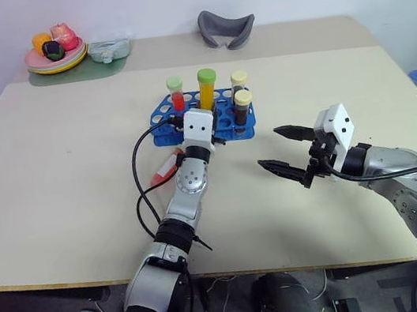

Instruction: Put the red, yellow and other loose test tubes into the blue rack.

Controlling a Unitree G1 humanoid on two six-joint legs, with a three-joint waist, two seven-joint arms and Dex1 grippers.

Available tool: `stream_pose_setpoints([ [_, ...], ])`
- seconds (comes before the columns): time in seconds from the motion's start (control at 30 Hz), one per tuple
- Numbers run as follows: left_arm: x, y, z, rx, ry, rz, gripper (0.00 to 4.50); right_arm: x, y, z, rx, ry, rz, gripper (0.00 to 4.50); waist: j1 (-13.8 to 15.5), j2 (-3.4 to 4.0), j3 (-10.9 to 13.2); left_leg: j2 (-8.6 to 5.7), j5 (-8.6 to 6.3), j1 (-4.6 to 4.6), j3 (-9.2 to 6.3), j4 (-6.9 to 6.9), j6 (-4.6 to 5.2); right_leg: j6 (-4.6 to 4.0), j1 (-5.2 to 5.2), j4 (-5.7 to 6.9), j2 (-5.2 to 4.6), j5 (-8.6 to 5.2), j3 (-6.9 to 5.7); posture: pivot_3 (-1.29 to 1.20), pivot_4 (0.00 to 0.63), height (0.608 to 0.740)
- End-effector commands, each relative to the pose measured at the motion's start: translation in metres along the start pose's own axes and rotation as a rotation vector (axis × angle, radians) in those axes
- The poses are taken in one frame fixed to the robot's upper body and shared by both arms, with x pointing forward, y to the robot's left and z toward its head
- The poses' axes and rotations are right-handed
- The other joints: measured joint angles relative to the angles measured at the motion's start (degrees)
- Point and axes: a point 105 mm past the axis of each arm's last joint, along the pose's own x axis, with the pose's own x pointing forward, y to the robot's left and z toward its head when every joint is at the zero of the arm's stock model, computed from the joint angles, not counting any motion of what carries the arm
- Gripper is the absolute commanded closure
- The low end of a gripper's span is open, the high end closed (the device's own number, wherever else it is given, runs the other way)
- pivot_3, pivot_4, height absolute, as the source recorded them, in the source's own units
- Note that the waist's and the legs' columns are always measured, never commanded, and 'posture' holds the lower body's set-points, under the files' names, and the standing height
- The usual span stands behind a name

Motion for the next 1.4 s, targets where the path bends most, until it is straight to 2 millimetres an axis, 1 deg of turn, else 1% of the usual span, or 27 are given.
stream_pose_setpoints([
  [0.03, 0.008, -0.007, 0.013, -0.009, -0.047, -0.025, 3.56, 0.0, 0.001, 0.015, -0.037, -0.055, -0.002, 0.0, 0.0, 0.0, 0.0, 0.0, 0.0, 0.0, 0.0, 0.0, 0.0, 0.0, 0.0, 0.0, 0.0, 0.0, 0.0, 0.0, 0.15, 0.669],
  [0.27, 0.008, -0.014, 0.01, -0.059, -0.035, -0.052, 3.56, 0.0, 0.001, 0.017, -0.039, -0.061, -0.007, 0.0, 0.0, 0.0, 0.0, 0.0, -0.01, 0.0, 0.0, 0.0, 0.01, 0.0, 0.0, 0.0, 0.0, 0.0, 0.0, 0.0, 0.15, 0.669],
  [0.53, 0.007, -0.015, 0.007, -0.07, -0.039, -0.058, 3.56, -0.001, 0.002, 0.016, -0.035, -0.06, -0.008, 0.0, 0.0, 0.0, 0.0, 0.0, -0.01, 0.0, 0.0, 0.01, 0.02, 0.0, 0.0, 0.0, -0.01, 0.0, 0.0, 0.0, 0.15, 0.669],
  [0.7, 0.004, -0.014, 0.005, -0.033, -0.046, -0.064, 3.56, -0.001, 0.002, 0.016, -0.034, -0.062, -0.009, 0.0, 0.0, 0.0, 0.0, 0.0, -0.01, 0.0, -0.01, 0.01, 0.03, 0.0, 0.01, 0.0, -0.01, 0.0, 0.0, 0.0, 0.15, 0.669],
  [0.87, 0.001, -0.014, -0.003, -0.055, -0.008, -0.067, 3.56, 0.0, 0.002, 0.016, -0.034, -0.064, -0.008, 0.0, 0.0, 0.0, 0.0, 0.0, -0.02, 0.0, -0.01, 0.01, 0.03, 0.0, 0.01, 0.0, -0.01, 0.0, 0.0, 0.0, 0.15, 0.669],
  [1.0, -0.001, -0.012, -0.002, -0.037, -0.024, -0.055, 3.56, 0.0, 0.002, 0.017, -0.034, -0.066, -0.008, 0.0, 0.0, 0.0, 0.0, 0.0, -0.02, 0.0, -0.01, 0.01, 0.03, 0.0, 0.01, 0.0, -0.01, 0.0, 0.0, 0.0, 0.15, 0.669],
  [1.17, 0.001, -0.008, 0.002, -0.058, -0.052, -0.036, 3.56, 0.001, 0.002, 0.017, -0.035, -0.069, -0.007, 0.0, 0.0, 0.0, 0.0, 0.0, -0.02, 0.0, -0.01, 0.01, 0.03, 0.0, 0.01, 0.0, -0.01, 0.0, 0.0, 0.0, 0.15, 0.669],
  [1.4, -0.001, -0.013, 0.005, -0.024, -0.107, -0.068, 3.56, 0.001, 0.003, 0.017, -0.035, -0.07, -0.008, 0.0, 0.0, 0.0, 0.0, 0.0, -0.02, 0.0, -0.01, 0.0, 0.04, 0.0, 0.01, 0.0, -0.01, 0.0, 0.0, 0.0, 0.15, 0.669],
])
